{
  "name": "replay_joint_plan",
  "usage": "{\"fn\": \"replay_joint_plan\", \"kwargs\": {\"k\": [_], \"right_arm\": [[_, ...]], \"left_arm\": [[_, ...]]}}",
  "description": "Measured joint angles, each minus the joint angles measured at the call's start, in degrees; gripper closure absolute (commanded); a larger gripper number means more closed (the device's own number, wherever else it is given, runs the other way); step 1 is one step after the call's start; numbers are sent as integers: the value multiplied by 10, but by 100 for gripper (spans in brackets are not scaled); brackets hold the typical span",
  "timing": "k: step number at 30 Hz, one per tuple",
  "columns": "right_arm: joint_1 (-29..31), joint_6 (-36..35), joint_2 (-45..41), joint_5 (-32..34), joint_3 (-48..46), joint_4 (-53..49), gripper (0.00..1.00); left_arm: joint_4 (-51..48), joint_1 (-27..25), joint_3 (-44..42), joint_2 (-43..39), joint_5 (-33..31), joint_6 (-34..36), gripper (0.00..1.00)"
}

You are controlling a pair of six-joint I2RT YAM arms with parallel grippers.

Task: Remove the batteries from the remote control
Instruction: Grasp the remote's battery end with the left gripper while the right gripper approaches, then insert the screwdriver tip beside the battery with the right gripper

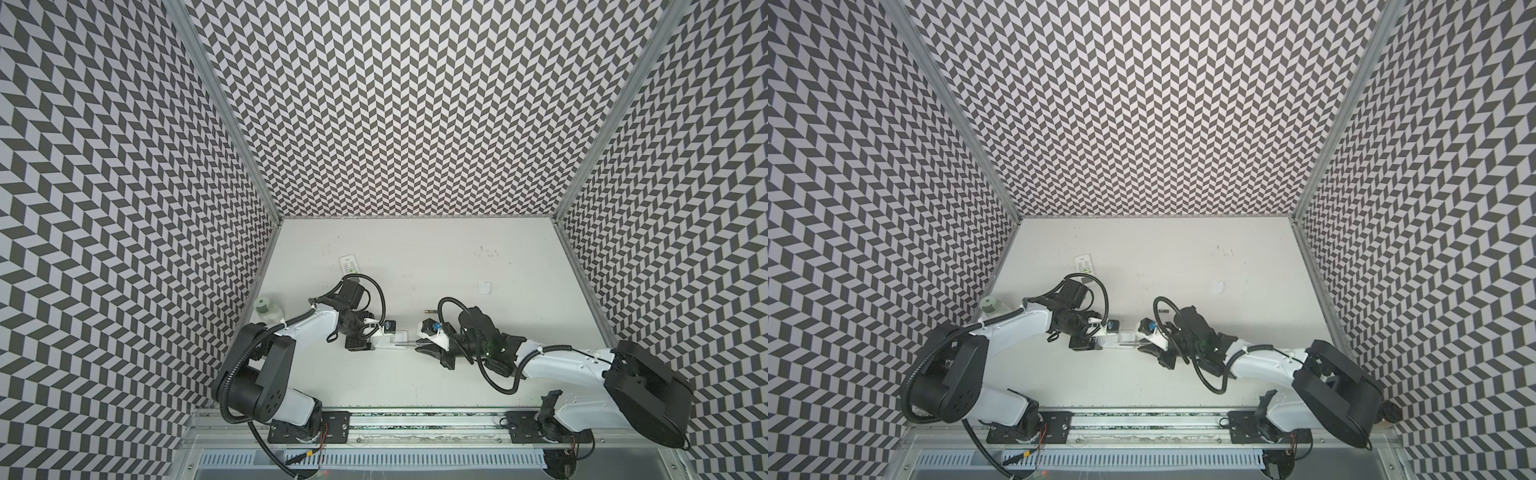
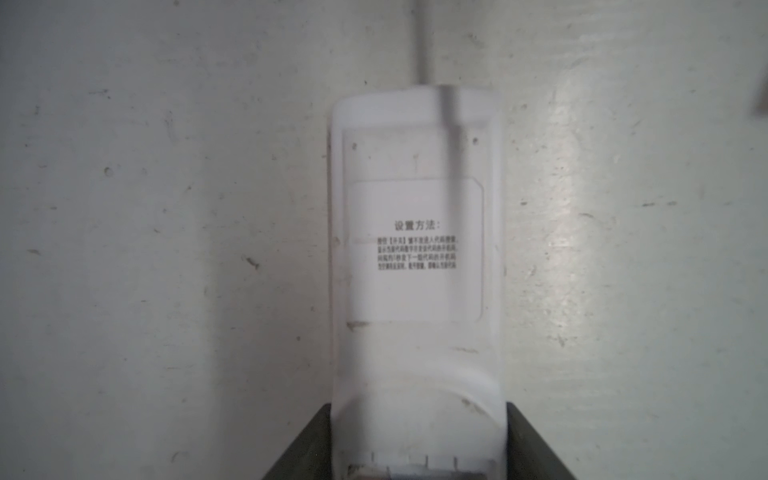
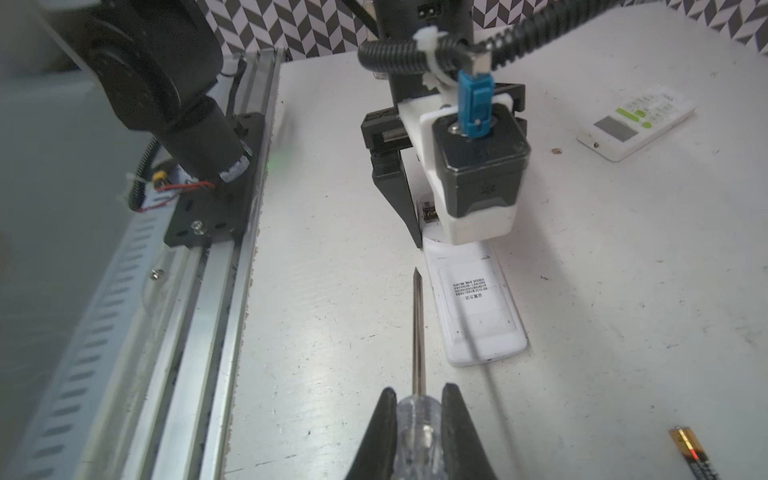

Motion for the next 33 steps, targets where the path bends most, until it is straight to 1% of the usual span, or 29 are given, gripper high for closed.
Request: {"fn": "replay_joint_plan", "kwargs": {"k": [1, 3, 8, 11, 14, 19, 25, 30, 33], "right_arm": [[4, -15, -2, 10, -5, 14, 100], [10, -43, -4, 28, -17, 43, 100], [38, -115, 0, 89, -28, 94, 100], [51, -157, 22, 107, -27, 132, 100], [63, -189, 48, 126, -16, 138, 100], [71, -239, 89, 139, 10, 149, 100], [73, -287, 124, 143, 22, 164, 100], [80, -341, 155, 142, 38, 163, 100], [83, -373, 172, 144, 56, 163, 100]], "left_arm": [[-2, 1, 1, 0, 5, 3, 26], [-4, 4, 1, 0, 8, 11, 21], [-24, 22, 5, -5, -4, 27, 14], [-31, 38, 5, -13, -14, 43, 14], [-35, 50, 5, -14, -27, 55, 14], [-51, 70, 14, -5, -27, 80, 14], [-76, 70, 59, 29, 0, 90, 14], [-85, 65, 70, 56, 16, 89, 15], [-88, 65, 70, 59, 17, 91, 17]]}}
